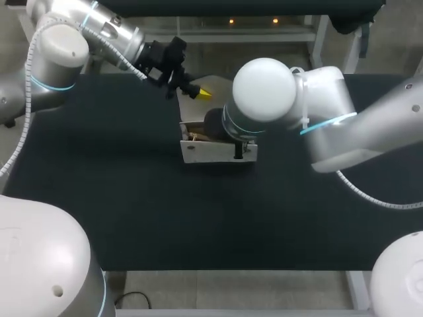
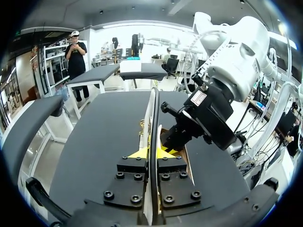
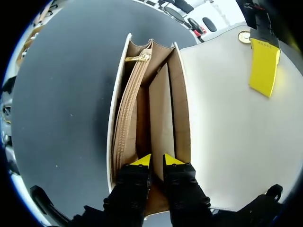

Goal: Pick up the bag, open it, inspect its contents, close it, and place it on the opposite side

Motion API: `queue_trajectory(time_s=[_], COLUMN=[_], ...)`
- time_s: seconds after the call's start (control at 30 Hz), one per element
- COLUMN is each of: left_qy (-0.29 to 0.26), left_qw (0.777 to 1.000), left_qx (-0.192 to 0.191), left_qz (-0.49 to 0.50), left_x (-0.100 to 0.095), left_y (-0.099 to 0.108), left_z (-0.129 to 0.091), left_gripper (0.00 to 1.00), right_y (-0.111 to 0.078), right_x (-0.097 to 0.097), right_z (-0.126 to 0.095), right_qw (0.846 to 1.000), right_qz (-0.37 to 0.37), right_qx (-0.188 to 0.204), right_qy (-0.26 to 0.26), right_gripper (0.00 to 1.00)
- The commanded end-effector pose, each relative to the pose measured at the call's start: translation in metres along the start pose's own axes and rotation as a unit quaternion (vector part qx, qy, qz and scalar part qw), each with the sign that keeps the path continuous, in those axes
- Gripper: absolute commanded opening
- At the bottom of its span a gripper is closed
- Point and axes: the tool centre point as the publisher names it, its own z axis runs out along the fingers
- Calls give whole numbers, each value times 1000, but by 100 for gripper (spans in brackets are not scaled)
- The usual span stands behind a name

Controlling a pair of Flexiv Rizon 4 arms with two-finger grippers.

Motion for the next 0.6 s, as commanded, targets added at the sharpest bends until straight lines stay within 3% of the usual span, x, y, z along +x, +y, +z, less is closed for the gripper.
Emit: queue_trajectory(time_s=[0.03,0.6], left_qy=[3,13], left_qw=[1000,1000], left_qx=[1,-1], left_qz=[1,4], left_x=[-2,-2], left_y=[-1,1], left_z=[-1,4], left_gripper=[0,0], right_y=[-1,-3], right_x=[0,3], right_z=[4,11], right_qw=[1000,999], right_qz=[1,2], right_qx=[-1,0], right_qy=[8,37], right_gripper=[100,100])
